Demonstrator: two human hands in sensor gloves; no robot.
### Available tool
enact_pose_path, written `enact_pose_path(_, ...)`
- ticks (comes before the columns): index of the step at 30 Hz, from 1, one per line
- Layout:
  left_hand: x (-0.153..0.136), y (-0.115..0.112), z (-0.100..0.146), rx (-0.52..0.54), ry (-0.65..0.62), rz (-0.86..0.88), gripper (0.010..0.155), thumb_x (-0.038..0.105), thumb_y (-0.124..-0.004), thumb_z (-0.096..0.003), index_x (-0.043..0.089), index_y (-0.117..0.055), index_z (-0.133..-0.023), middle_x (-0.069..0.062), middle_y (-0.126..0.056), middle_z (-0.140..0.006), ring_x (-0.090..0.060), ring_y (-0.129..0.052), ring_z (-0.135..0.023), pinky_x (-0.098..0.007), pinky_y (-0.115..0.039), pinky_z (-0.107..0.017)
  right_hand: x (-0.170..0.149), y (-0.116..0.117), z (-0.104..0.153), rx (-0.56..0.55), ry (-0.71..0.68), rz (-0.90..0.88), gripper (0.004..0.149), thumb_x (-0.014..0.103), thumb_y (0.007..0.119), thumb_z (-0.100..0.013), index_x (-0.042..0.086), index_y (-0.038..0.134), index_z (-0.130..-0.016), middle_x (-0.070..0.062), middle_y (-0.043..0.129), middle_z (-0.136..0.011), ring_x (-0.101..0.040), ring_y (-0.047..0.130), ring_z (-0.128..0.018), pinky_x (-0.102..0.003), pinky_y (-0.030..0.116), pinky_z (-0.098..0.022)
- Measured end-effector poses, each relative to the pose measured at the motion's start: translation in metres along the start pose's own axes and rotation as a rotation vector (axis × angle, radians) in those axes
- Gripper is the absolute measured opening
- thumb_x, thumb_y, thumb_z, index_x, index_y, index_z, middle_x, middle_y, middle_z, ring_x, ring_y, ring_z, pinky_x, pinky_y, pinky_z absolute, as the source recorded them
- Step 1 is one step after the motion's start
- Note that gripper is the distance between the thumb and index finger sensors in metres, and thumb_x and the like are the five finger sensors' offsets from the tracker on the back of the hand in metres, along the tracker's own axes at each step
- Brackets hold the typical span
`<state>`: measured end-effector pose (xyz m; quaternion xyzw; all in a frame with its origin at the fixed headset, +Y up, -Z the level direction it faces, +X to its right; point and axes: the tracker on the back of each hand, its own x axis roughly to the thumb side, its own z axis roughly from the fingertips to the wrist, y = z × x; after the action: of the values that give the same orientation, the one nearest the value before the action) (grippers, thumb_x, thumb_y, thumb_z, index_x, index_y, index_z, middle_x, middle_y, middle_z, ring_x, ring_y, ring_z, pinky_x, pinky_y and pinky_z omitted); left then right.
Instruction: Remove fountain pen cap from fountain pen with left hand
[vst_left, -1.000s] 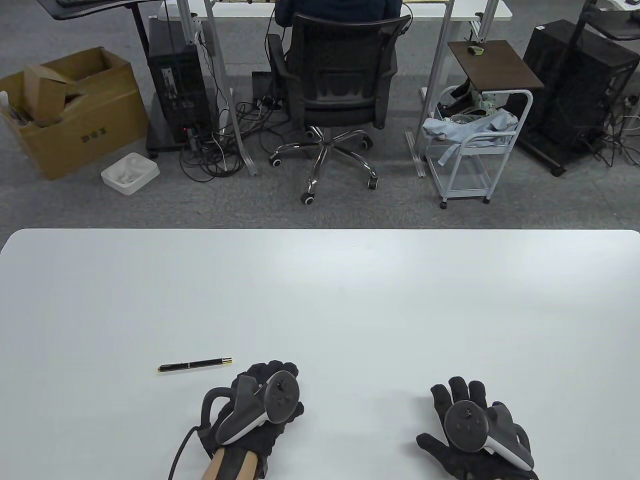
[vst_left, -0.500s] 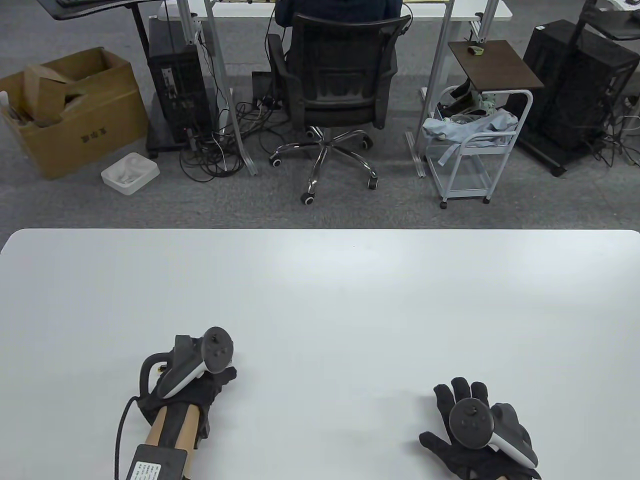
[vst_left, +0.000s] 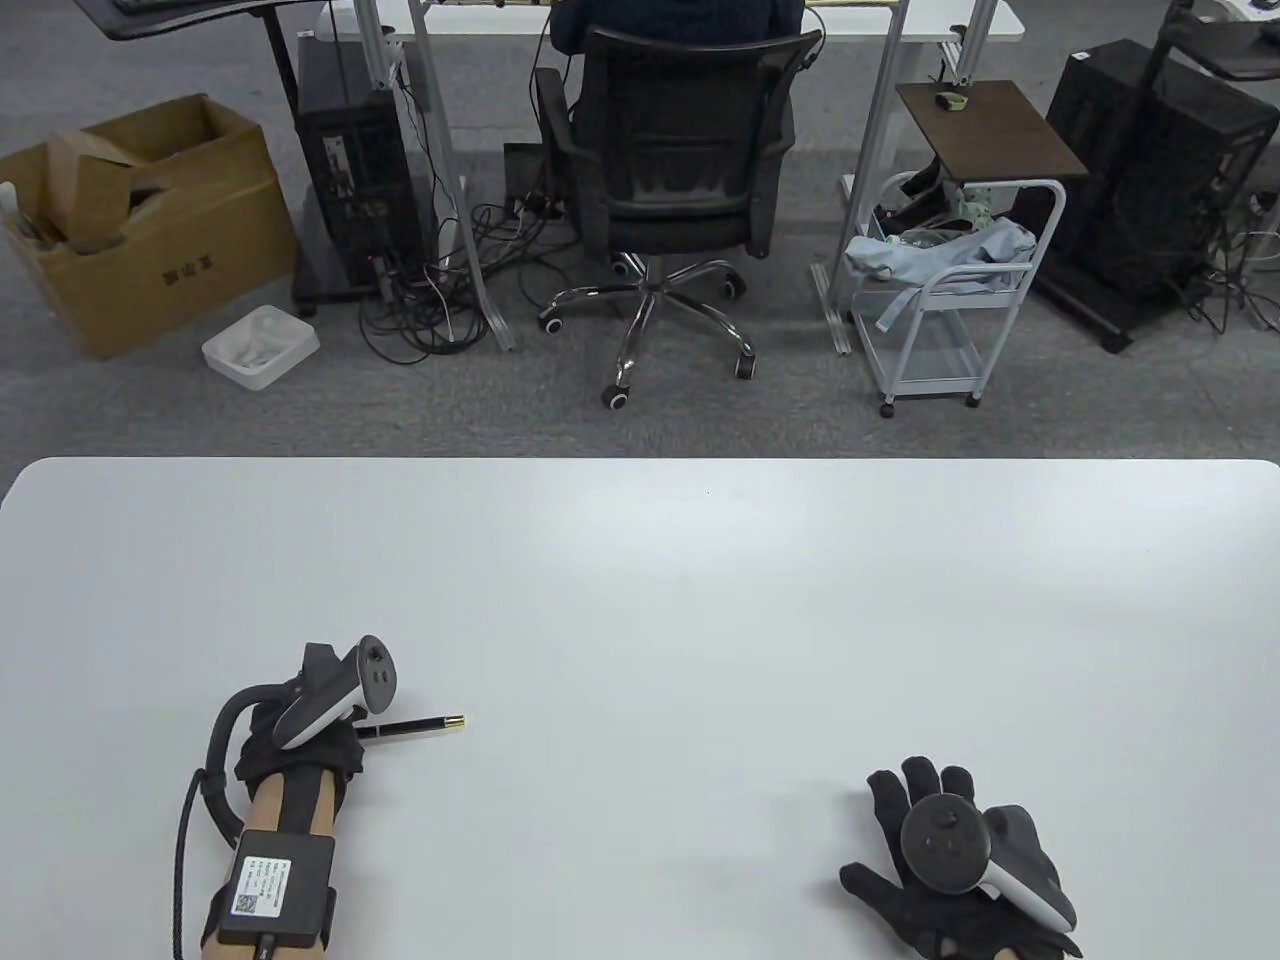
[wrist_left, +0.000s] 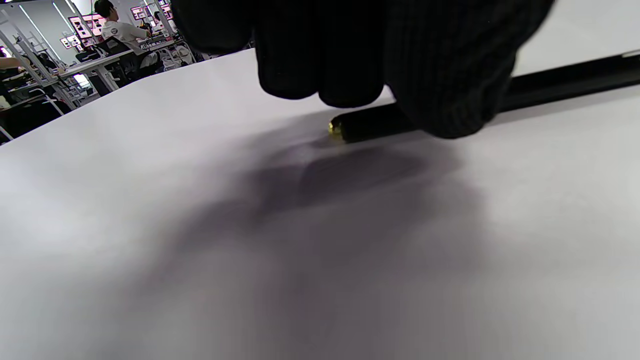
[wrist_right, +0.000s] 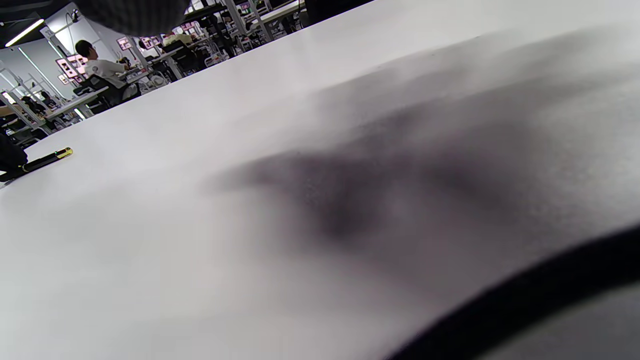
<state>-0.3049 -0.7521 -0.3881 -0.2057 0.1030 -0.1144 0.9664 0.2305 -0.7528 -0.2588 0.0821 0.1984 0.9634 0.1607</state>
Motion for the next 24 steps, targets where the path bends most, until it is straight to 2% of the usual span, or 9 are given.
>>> enact_pose_path(10, 0.006, -0.005, -0.014, -0.003, 0.025, 0.014, 0.044, 0.035, -0.091, -0.0398, 0.039, -0.081, -0.082, 0.011, -0.086, -0.092, -0.022, -0.088, -0.089, -0.048, -0.068, -0.073, 0.000, 0.002, -0.002, 0.019, 0.006, 0.006, 0.086, 0.059, 0.053, -0.047, 0.017, 0.003, -0.103, -0.020, -0.008, -0.107, -0.055, -0.006, -0.093, -0.077, 0.008, -0.059)
enact_pose_path(16, 0.012, -0.010, -0.014, 0.040, 0.012, -0.049, 0.044, 0.031, -0.081, -0.0400, 0.038, -0.078, -0.084, 0.008, -0.085, -0.091, -0.025, -0.089, -0.085, -0.050, -0.072, -0.068, 0.003, 0.004, -0.002, 0.016, -0.002, 0.024, 0.086, 0.060, 0.052, -0.047, 0.018, 0.001, -0.102, -0.020, -0.011, -0.107, -0.056, -0.006, -0.093, -0.077, 0.008, -0.059)
enact_pose_path(24, 0.014, -0.012, -0.012, 0.030, 0.016, -0.070, 0.045, 0.029, -0.074, -0.0425, 0.037, -0.075, -0.086, 0.008, -0.082, -0.094, -0.026, -0.085, -0.090, -0.053, -0.066, -0.071, 0.004, 0.003, -0.001, 0.003, -0.002, 0.022, 0.086, 0.059, 0.052, -0.047, 0.018, 0.000, -0.102, -0.020, -0.011, -0.106, -0.056, -0.006, -0.093, -0.077, 0.008, -0.059)
